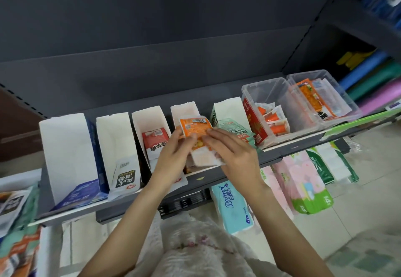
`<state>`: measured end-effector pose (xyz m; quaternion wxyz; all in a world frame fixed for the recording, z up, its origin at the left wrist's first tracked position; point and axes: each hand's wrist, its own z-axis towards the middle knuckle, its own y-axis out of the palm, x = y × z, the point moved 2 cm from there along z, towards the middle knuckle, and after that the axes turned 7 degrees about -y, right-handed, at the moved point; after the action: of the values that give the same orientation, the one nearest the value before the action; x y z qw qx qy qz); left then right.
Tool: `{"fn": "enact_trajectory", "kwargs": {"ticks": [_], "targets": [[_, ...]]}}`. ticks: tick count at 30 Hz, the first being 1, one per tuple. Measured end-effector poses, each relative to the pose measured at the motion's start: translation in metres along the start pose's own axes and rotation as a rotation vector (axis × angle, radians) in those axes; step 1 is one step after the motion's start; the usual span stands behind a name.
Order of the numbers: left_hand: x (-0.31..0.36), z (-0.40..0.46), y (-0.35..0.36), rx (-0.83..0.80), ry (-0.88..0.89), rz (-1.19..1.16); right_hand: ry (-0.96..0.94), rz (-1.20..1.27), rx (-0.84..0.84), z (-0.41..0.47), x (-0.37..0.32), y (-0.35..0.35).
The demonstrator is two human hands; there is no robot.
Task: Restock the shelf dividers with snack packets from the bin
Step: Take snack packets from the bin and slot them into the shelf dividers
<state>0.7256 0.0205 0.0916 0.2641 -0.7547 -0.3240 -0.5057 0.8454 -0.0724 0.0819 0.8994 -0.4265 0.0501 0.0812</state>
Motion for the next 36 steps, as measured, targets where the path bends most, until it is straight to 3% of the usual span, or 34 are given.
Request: {"fn": "enact_trajectory", "kwargs": {"ticks": [3, 6, 9, 14, 17, 20, 24, 27, 31, 34, 36], "targets": [[-0.003, -0.003, -0.023, 0.040, 0.039, 0.138, 0.233, 0.111, 0.098, 0.000, 0.007, -0.004], [-0.017, -0.003, -0.053, 0.209, 0.070, 0.336, 0.513, 0.211, 0.115, -0.003, 0.017, -0.004], [-0.030, 0.000, -0.070, 0.296, 0.085, 0.529, 0.645, 0.246, 0.130, -0.001, 0.025, -0.006], [-0.035, 0.024, -0.054, 0.285, 0.212, 0.787, 0.469, 0.198, 0.060, 0.029, 0.020, 0.006], [-0.039, 0.038, -0.039, 0.298, 0.285, 0.974, 0.322, 0.183, -0.104, 0.043, 0.026, 0.040], [-0.045, 0.043, -0.034, 0.295, 0.326, 1.015, 0.246, 0.129, -0.257, 0.044, 0.033, 0.070], [-0.048, 0.043, -0.032, 0.282, 0.347, 1.089, 0.107, -0.023, -0.268, 0.041, 0.036, 0.074], [-0.049, 0.043, -0.033, 0.278, 0.369, 1.124, -0.005, -0.181, -0.383, 0.034, 0.034, 0.073], [-0.049, 0.039, -0.035, 0.260, 0.381, 1.112, 0.112, -0.023, -0.459, 0.026, 0.026, 0.062], [-0.044, 0.026, -0.040, 0.307, 0.432, 0.992, 0.269, 0.185, -0.314, 0.019, 0.017, 0.035], [-0.037, 0.006, -0.047, 0.426, 0.497, 0.892, 0.320, 0.260, -0.172, 0.017, 0.005, 0.019]]}}
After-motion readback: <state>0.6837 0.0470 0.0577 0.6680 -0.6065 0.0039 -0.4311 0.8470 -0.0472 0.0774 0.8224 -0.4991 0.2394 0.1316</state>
